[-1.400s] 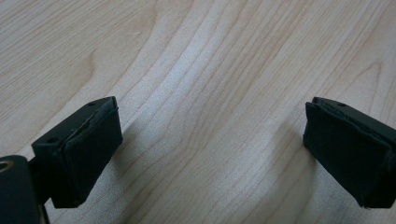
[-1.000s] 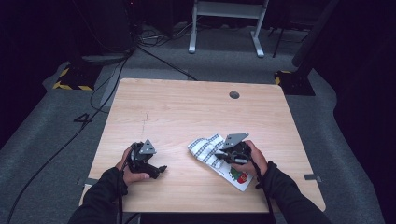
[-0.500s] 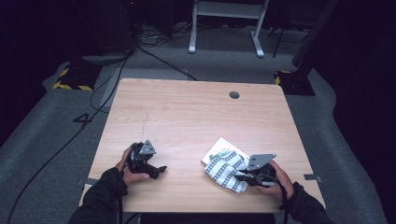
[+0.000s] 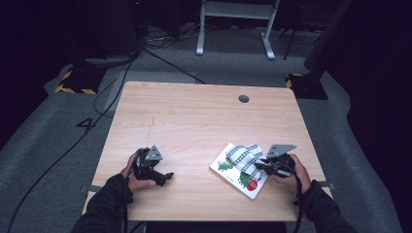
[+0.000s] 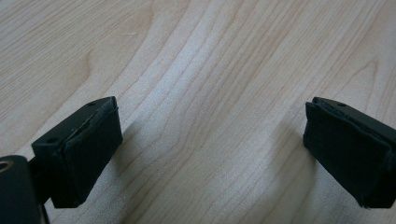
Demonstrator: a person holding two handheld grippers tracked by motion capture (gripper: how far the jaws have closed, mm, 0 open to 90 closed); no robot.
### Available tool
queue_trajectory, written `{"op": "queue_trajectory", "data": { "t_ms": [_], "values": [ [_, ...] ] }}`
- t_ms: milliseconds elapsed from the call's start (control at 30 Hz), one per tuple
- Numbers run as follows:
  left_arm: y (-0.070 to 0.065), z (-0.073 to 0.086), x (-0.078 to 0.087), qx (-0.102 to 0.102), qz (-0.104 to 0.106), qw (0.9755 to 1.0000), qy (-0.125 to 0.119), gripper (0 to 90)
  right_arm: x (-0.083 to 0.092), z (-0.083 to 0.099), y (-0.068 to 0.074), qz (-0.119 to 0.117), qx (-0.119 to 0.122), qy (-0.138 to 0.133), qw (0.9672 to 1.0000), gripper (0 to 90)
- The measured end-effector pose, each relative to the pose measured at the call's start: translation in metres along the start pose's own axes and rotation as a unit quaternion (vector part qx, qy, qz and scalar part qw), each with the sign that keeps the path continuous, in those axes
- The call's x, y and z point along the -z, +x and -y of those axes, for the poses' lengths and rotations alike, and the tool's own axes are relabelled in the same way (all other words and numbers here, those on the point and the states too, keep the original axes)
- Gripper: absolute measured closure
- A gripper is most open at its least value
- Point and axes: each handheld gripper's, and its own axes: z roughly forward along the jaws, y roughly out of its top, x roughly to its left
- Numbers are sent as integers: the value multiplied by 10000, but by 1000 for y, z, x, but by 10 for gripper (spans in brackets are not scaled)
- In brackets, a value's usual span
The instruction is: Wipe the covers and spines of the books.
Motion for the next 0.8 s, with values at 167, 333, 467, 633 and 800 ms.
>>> {"op": "queue_trajectory", "data": {
  "t_ms": [167,333,467,633,800],
  "values": [
    [0,0,0,8,5,10000,4,48,-22,-25,-8,39,-43,-34,10000,791],
    [0,0,0,7,1,10000,-3,48,-46,-54,-3,12,47,-94,9999,793],
    [0,0,0,-6,9,10000,2,49,-57,-69,15,-88,336,-133,9993,793],
    [-1,0,0,-20,17,10000,2,49,-52,-71,43,-473,838,-29,9954,793],
    [-1,1,0,1,14,10000,-3,49,-36,-53,61,-798,984,-4,9919,791]
  ]
}}
